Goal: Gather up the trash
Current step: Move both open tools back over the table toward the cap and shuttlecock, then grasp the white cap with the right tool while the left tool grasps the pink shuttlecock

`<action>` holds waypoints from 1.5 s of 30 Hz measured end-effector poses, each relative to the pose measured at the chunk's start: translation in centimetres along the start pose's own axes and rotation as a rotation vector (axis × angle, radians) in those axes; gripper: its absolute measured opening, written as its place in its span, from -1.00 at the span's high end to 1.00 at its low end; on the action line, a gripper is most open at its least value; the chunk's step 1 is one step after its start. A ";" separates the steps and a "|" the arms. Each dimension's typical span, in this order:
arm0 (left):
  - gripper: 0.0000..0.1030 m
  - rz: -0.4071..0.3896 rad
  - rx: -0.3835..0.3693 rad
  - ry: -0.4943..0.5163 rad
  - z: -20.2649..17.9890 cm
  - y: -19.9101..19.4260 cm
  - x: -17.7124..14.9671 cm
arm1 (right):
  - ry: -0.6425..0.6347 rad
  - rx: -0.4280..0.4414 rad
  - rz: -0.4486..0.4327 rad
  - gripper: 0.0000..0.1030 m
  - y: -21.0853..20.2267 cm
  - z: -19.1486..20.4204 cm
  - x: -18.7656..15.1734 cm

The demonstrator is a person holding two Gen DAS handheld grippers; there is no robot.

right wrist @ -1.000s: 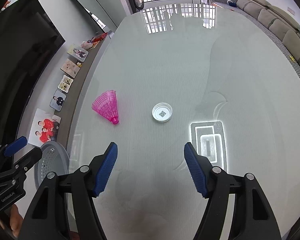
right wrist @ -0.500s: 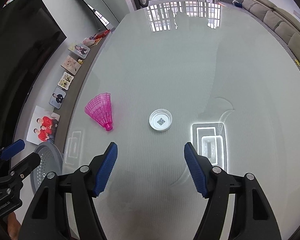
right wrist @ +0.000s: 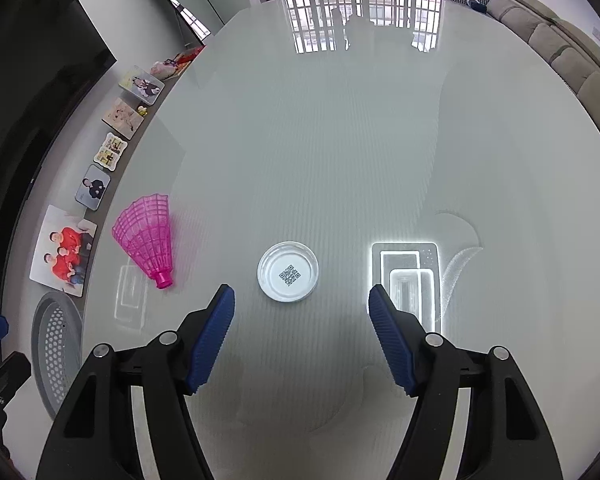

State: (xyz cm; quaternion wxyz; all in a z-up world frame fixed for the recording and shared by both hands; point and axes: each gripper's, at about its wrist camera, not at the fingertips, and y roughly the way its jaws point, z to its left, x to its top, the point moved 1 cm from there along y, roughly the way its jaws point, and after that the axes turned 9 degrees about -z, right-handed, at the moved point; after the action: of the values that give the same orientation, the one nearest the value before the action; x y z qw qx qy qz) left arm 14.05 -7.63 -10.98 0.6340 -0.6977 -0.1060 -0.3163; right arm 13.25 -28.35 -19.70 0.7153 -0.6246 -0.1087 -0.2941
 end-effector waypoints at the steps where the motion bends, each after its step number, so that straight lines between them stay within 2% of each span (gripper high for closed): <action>1: -0.43 0.004 0.003 -0.004 0.1 0.1 -0.1 | -0.003 0.000 0.001 -0.30 0.3 0.1 0.0; 9: -0.43 0.017 0.019 -0.033 0.3 0.7 -0.3 | -0.061 -0.001 0.018 -0.29 2.5 0.9 0.2; 27: -0.43 0.040 0.028 -0.058 0.0 1.2 -0.9 | -0.124 -0.033 -0.017 -0.29 3.7 1.4 0.4; 34: -0.43 0.047 0.027 -0.060 -0.5 1.9 -0.9 | -0.142 -0.025 -0.044 0.11 3.1 1.0 -0.1; 35: -0.43 0.046 0.028 -0.061 -0.5 2.1 -0.8 | -0.138 -0.019 -0.045 0.24 3.0 0.9 -0.1; 40: -0.43 0.046 0.020 -0.075 -1.0 3.1 -0.3 | -0.097 -0.007 -0.048 0.24 2.2 -0.2 0.3; 45: -0.57 0.036 -0.026 -0.105 -2.1 5.3 0.8 | -0.040 -0.010 -0.066 0.24 -0.7 -2.5 -0.1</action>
State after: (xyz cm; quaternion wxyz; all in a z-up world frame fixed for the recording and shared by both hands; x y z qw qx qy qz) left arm 16.93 -10.77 -14.87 0.6242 -0.7232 -0.1224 -0.2691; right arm 12.26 -30.74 -19.70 0.6995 -0.6301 -0.1422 -0.3056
